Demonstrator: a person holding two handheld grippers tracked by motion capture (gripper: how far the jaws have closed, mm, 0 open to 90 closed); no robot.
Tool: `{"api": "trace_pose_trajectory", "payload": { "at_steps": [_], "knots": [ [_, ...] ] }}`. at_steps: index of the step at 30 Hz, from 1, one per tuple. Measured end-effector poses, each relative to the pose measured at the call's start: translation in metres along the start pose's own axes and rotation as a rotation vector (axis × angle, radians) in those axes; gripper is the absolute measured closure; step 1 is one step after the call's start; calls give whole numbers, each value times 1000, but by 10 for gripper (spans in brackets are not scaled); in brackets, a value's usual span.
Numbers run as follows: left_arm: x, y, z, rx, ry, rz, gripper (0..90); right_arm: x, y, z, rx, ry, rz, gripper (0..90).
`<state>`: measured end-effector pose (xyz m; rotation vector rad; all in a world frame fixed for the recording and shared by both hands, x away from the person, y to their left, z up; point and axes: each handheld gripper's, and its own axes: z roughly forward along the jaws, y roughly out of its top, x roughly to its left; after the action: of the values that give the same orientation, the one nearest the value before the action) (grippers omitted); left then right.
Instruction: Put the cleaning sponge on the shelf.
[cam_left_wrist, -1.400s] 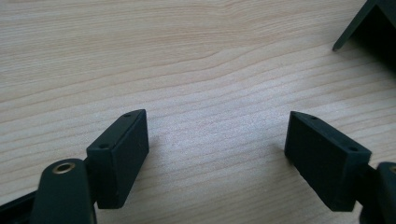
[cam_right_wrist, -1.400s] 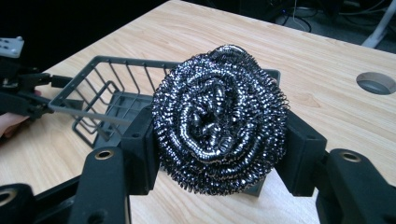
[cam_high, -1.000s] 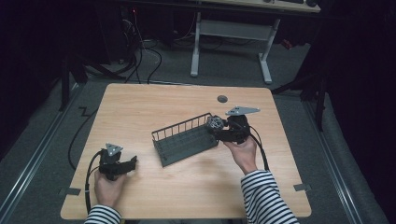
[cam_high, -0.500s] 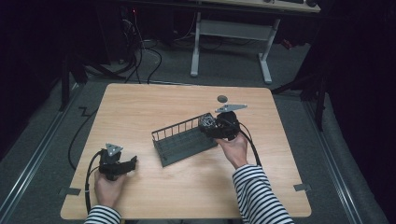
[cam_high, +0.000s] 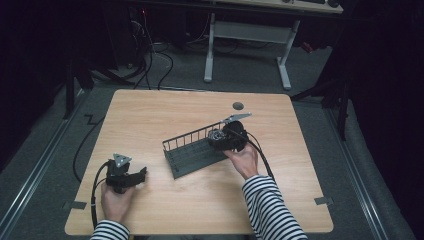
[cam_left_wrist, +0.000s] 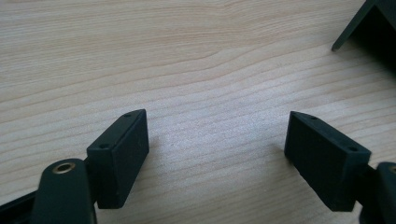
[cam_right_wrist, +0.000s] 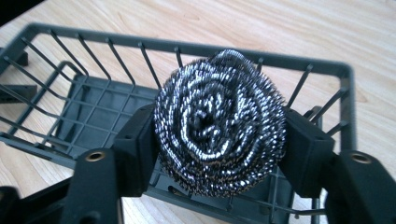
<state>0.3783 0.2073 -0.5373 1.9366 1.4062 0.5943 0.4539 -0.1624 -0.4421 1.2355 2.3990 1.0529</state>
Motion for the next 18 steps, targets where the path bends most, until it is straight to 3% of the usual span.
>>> {"api": "trace_pose_trajectory", "payload": {
  "at_steps": [10, 18],
  "knots": [
    [0, 0, 0, 0, 2, 1, 223, -1, -3, -13, -55, 12, -4, 302],
    [0, 0, 0, 1, 2, 1, 223, -7, -7, -38, -106, 3, 10, 324]
  ]
}}
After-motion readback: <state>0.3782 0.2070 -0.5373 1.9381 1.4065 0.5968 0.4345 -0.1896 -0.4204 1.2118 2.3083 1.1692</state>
